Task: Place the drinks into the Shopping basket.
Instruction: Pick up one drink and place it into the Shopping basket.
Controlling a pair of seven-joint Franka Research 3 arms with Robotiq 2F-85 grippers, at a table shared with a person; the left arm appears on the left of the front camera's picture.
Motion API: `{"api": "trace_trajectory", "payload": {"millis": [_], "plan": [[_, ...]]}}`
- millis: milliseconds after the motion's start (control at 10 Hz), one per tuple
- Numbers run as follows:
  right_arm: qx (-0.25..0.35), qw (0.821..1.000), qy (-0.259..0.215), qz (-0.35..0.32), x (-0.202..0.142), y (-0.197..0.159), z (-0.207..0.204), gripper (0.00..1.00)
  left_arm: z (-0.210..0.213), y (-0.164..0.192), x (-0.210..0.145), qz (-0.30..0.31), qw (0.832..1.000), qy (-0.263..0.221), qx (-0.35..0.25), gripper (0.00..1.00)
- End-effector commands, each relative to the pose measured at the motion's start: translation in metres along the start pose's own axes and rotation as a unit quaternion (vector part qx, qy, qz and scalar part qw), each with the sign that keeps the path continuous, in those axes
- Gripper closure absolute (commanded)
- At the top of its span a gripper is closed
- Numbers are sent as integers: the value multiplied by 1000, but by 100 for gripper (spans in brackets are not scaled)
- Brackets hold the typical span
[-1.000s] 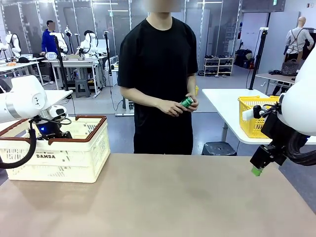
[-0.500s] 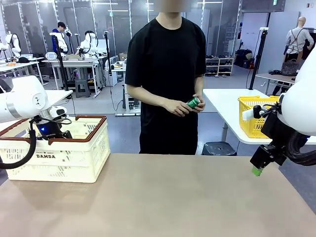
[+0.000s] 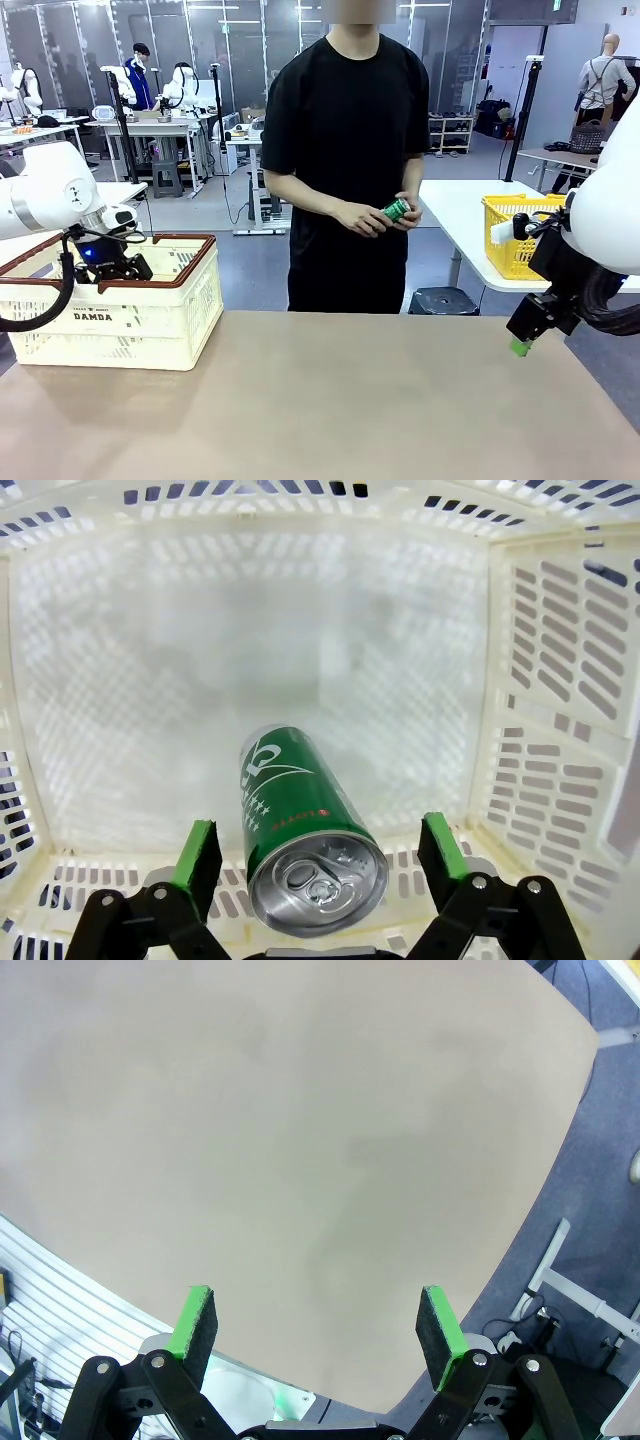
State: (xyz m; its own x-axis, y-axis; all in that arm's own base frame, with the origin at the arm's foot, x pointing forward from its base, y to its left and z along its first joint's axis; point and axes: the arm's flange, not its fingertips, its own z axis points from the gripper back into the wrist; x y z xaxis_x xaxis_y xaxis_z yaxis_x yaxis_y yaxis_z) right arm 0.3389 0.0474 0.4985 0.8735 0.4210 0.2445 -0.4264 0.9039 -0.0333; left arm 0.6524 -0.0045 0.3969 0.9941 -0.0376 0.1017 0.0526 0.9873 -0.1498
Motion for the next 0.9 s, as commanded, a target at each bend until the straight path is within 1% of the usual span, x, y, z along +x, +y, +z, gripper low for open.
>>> {"api": "trace_trajectory", "payload": {"millis": [0, 800], "plan": [[3, 1000, 0, 2, -2, 0, -1, 0, -6, 2, 0, 1, 1000, 5, 0, 0], [3, 1000, 0, 2, -2, 0, -1, 0, -5, 1, 0, 1, 1000, 4, 0, 0]]}}
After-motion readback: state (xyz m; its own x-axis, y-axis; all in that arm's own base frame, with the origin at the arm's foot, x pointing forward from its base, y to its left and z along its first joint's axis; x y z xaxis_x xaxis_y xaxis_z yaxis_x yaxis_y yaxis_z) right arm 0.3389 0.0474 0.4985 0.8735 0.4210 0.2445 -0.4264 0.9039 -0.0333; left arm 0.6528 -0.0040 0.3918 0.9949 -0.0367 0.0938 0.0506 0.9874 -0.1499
